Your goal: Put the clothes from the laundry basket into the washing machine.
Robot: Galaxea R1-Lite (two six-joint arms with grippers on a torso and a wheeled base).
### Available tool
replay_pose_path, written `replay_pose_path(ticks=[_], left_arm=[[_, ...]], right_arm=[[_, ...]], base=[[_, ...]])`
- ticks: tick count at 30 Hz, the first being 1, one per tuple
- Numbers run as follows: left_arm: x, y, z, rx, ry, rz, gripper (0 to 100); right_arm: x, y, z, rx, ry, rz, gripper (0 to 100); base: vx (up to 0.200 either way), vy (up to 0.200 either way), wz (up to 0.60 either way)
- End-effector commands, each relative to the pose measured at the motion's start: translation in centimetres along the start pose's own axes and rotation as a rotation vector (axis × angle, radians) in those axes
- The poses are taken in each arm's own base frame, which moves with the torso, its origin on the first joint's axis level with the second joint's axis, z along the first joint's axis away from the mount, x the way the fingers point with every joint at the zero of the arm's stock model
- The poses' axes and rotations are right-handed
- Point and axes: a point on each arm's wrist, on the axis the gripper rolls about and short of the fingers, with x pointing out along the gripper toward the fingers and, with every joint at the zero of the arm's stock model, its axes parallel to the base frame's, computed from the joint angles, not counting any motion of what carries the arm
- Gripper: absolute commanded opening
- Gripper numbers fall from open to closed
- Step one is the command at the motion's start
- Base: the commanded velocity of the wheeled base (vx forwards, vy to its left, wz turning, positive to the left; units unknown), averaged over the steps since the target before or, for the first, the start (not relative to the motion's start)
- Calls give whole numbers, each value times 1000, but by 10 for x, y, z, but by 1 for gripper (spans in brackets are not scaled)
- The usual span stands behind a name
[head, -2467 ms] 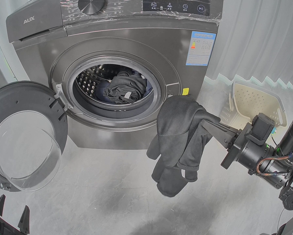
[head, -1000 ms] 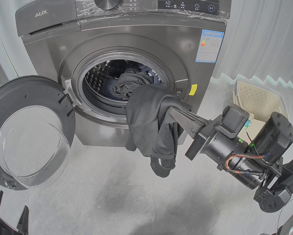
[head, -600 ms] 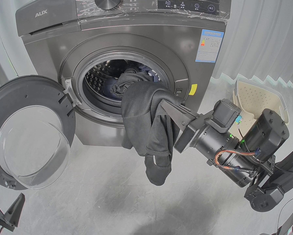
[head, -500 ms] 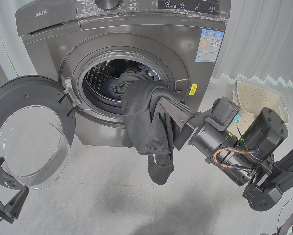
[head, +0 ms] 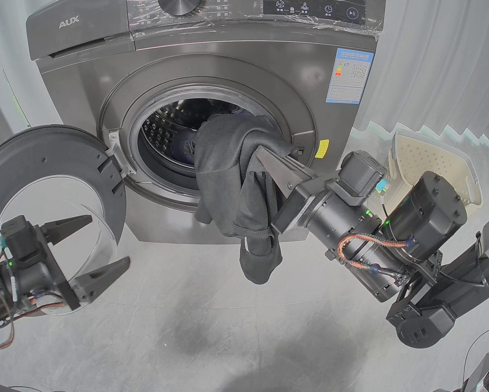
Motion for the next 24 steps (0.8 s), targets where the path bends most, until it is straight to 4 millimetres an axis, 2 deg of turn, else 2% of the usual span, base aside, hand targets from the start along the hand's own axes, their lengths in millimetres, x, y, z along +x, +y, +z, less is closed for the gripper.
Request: replay_pose_path(ticks=[1,5,8,14,20,24], left_arm=[[89,0,-45,-96,97,-176,100],[96,-1,-57,-96,98,-164,100],[100,-2,-57,-102,74,-162,100],[102,-12,-56,-125,73,-182,100],[105,-43,-54,-157,81,-292,100],[111,-51,-57,-159,91,-305,100]], right_arm=[[7,0,-11,7,-1,-4,0],[7,0,-14,7,5,-8,0],[8,-1,-22,10,26,-13,0],[10,1,-26,11,32,-8,0],[11,0,-32,7,40,-24,0],[13,1,-38,7,50,-23,0]], base=[[0,0,0],[0,0,0],[0,0,0],[0,0,0],[0,0,0],[0,0,0]])
